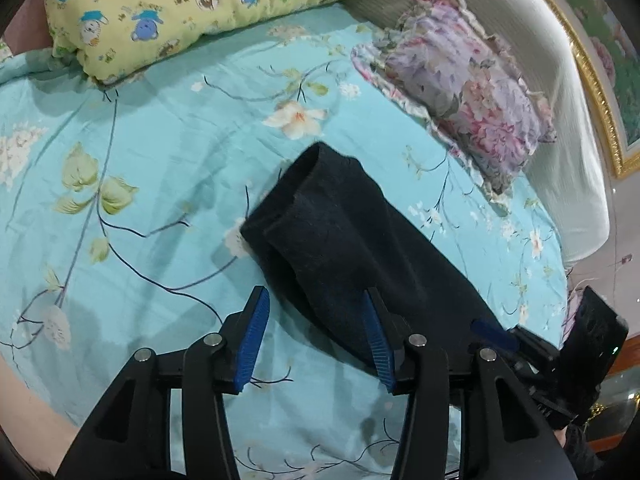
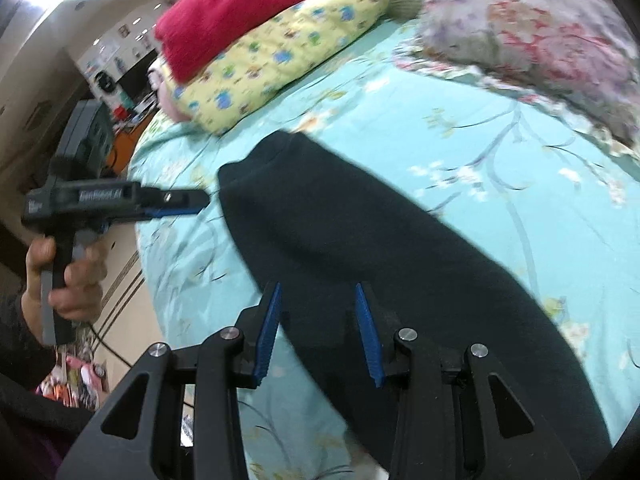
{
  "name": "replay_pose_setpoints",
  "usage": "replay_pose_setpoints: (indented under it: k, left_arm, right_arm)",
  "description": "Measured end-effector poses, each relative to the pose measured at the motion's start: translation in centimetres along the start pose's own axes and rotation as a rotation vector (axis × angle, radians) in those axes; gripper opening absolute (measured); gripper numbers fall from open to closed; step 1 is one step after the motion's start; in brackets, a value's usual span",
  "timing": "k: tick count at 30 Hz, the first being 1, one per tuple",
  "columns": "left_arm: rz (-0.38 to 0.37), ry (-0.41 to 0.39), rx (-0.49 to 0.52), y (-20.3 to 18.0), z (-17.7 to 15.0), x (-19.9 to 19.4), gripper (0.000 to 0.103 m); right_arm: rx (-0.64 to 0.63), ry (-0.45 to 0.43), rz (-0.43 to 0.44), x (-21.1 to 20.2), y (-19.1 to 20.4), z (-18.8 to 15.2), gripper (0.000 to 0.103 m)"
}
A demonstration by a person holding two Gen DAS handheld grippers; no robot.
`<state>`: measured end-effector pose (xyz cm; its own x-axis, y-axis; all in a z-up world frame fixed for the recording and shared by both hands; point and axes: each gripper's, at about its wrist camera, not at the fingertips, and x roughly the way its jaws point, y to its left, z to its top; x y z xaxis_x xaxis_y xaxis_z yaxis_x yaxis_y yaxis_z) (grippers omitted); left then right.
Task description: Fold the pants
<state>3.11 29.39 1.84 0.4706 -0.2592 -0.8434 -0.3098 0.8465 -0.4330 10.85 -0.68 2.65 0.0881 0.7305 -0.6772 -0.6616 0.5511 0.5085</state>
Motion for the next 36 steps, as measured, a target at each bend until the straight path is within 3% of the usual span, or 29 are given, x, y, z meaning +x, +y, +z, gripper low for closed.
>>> replay_pose_setpoints:
  k: [8,11,17,24,32,36]
  left_arm:
    - [0.042,0.054,-0.049,0.1,0.3,2.3,0.050]
    - [0.065,0.066,-0.071,0.8,0.6,2.9,0.051]
    - [0.070,0.094,-0.103,1.7,1.3,4.3,0.052]
    - [0.079,0.115,-0.101,1.8,2.1,6.3,0.053]
    - [0.077,0.104,-0.072,1.4,2.3,7.9,0.057]
    - [0.093,0.078,-0.031,0.2,2.3,8.4,0.053]
  right_arm:
    - [0.178,-0.056,-0.107,-2.4,-6.5,0.8,0.039]
    - [0.252,-0.071,-0.110,-2.7,-9.3,1.2,0.039]
    - [0.333,-0.005,-0.103,-0.3,-13.6,1.9,0.039]
    - [0.270,0.113,-0.068,3.1,-13.4,2.0,0.039]
    - [-0.017,0.257,-0.080,5.4,-9.6,2.6,0.039]
    - [-0.007,0.281,-0.046,5.8,-10.6,3.0,0.029]
